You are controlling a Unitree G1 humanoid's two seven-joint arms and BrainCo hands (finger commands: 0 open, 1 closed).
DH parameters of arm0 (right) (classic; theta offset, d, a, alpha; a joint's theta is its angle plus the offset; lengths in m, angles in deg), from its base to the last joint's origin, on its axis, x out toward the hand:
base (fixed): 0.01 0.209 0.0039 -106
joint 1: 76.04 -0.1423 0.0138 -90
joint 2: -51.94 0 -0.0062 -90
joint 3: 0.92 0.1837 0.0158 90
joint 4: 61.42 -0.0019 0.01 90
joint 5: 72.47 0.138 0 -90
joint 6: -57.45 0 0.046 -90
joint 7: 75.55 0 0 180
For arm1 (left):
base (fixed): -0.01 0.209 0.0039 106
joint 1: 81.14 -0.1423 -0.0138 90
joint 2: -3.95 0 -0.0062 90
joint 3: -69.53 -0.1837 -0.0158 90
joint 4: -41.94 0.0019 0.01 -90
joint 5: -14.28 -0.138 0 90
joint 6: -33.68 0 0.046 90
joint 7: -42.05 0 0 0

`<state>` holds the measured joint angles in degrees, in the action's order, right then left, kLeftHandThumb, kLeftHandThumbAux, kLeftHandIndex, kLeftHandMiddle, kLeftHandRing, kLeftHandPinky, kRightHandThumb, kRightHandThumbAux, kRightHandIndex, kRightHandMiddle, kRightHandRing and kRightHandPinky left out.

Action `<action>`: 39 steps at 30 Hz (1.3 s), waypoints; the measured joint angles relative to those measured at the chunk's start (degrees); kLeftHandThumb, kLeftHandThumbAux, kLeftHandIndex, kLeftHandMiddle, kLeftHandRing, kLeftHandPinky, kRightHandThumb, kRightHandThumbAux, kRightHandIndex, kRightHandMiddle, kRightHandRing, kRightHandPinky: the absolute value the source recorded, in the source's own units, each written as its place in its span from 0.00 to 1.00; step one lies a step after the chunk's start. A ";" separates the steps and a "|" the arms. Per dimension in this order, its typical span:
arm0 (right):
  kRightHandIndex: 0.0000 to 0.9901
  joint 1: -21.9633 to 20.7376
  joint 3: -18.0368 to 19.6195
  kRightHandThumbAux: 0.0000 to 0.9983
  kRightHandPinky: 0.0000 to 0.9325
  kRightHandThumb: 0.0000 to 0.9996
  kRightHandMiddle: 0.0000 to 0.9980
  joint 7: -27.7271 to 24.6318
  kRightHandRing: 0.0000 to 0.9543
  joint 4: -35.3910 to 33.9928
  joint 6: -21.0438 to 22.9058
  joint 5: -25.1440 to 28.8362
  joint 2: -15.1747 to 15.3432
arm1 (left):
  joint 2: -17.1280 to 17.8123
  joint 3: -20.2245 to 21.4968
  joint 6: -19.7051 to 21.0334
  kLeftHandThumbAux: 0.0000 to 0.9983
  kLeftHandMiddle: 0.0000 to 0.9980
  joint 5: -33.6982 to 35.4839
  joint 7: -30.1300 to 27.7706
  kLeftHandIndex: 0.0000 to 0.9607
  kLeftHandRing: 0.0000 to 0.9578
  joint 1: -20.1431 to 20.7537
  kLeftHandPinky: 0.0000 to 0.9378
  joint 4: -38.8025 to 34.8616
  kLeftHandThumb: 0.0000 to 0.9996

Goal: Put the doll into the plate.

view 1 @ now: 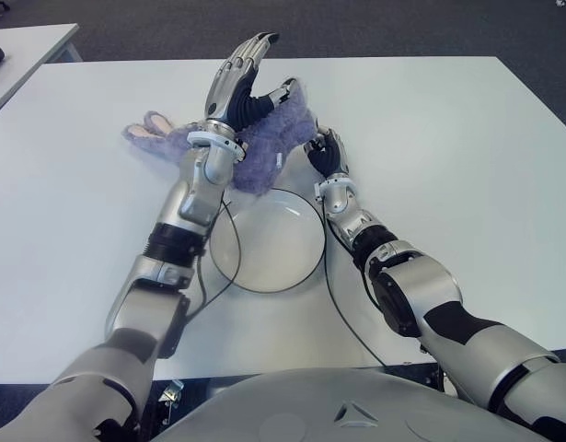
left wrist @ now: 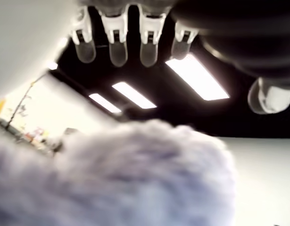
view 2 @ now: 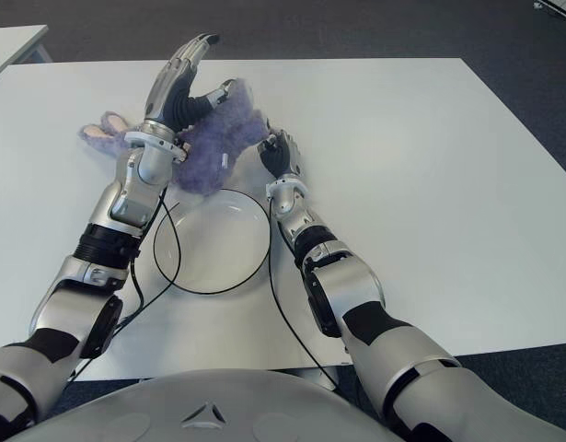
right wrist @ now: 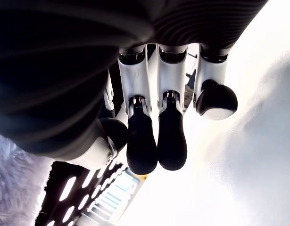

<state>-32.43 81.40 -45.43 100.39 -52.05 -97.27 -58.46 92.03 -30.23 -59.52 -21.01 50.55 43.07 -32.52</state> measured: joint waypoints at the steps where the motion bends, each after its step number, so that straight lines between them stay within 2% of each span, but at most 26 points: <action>1: 0.41 0.00 -0.02 0.74 0.85 0.70 0.76 -0.02 0.85 0.00 0.00 0.00 0.00 | -0.13 0.00 0.52 0.28 0.07 0.22 -0.04 0.00 0.08 0.22 0.07 0.20 0.35; 8: 0.41 -0.01 -0.02 0.73 0.87 0.70 0.75 0.14 0.84 0.00 0.00 0.02 0.00 | -1.09 -0.06 4.11 0.31 0.04 1.81 -0.99 0.00 0.05 1.09 0.07 1.05 0.32; 16: 0.42 -0.01 0.06 0.73 0.88 0.70 0.75 0.41 0.84 0.00 0.00 0.05 0.00 | -1.80 -0.29 5.84 0.34 0.06 3.84 -2.11 0.04 0.08 2.28 0.14 4.26 0.33; 18: 0.42 -0.01 0.09 0.73 0.88 0.70 0.75 0.56 0.84 0.00 0.00 0.06 0.00 | -1.87 -0.28 6.66 0.34 0.07 4.48 -2.88 0.05 0.09 2.96 0.13 4.88 0.29; 24: 0.42 -0.01 0.07 0.73 0.88 0.70 0.74 0.61 0.84 0.01 0.00 0.06 0.00 | -2.03 -0.49 11.01 0.35 0.10 5.60 -6.61 0.06 0.12 4.14 0.17 5.28 0.26; 35: 0.42 -0.01 -0.02 0.74 0.87 0.70 0.73 0.60 0.83 0.02 0.00 0.05 0.00 | -0.97 -2.98 19.17 0.28 0.07 4.47 -12.40 0.06 0.07 5.35 0.10 4.16 0.18; 36: 0.42 -0.01 -0.06 0.74 0.86 0.70 0.73 0.60 0.83 0.02 0.00 0.05 0.00 | -0.07 -4.38 21.64 0.27 0.07 3.61 -14.22 0.05 0.07 5.35 0.10 2.87 0.17; 39: 0.42 -0.01 -0.13 0.73 0.90 0.70 0.75 0.60 0.85 0.01 0.00 0.04 0.00 | 1.19 -5.90 22.62 0.26 0.08 2.47 -17.08 0.03 0.09 5.30 0.15 1.63 0.10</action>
<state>-32.44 81.28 -44.83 100.41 -52.05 -97.23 -58.46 93.22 -36.12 -36.90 -18.54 33.47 48.37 -30.89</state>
